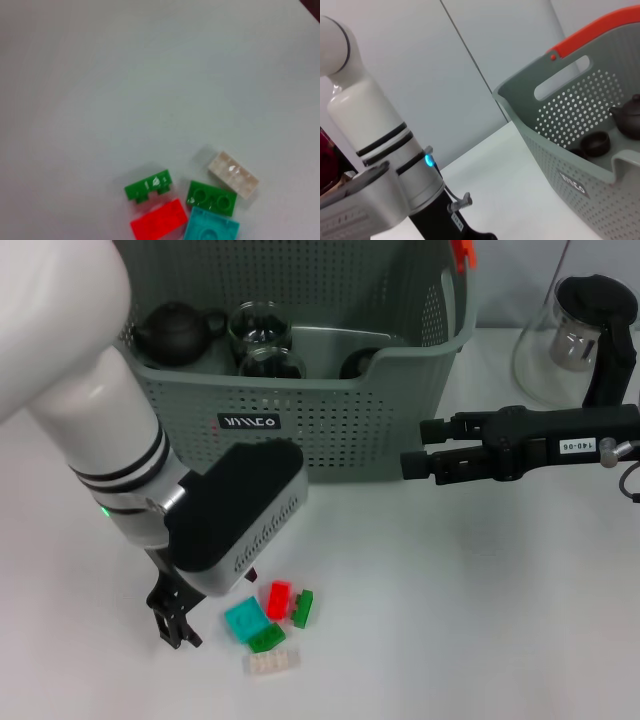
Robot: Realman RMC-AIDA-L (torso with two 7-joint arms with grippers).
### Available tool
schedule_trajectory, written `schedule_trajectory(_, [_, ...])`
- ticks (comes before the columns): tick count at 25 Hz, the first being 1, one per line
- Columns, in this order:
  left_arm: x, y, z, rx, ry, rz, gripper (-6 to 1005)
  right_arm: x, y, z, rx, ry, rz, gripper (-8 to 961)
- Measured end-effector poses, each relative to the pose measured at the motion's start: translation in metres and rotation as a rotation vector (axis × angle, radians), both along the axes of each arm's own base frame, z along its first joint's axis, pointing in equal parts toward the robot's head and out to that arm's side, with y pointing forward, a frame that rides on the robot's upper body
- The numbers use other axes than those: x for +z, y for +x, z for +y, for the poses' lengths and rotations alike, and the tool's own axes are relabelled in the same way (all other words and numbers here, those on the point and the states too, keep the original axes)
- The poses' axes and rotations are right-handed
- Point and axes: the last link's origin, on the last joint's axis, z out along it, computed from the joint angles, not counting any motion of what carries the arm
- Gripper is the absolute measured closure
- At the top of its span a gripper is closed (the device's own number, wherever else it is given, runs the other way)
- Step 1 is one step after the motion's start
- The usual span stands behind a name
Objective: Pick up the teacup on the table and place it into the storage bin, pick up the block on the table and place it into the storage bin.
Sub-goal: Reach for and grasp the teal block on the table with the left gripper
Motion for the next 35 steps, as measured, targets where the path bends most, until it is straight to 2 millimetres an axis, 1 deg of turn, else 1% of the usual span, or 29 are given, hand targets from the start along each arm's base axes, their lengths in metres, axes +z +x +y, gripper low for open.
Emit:
schedule_trajectory(5, [-0.007,0.004,-0.004,-0.06,-0.054,0.036,68,-0.002,0.001,-0.001,-0.015,-0.006,0.01,10])
schedule_trajectory(13, [-0.015,0.009,-0.008,-0.104,-0.109,0.084,69,-0.003,0.004,-0.004,-0.023,-0.005,0.018,10])
schedule_trajectory(22, [-0.021,0.019,-0.003,-0.129,-0.125,0.09,86,-0.004,0.008,-0.007,-0.033,-0.01,0.024,10])
schedule_trajectory(35, [-0.031,0.02,0.003,-0.136,-0.147,0.123,99,-0.002,0.013,-0.008,-0.048,-0.006,0.021,10])
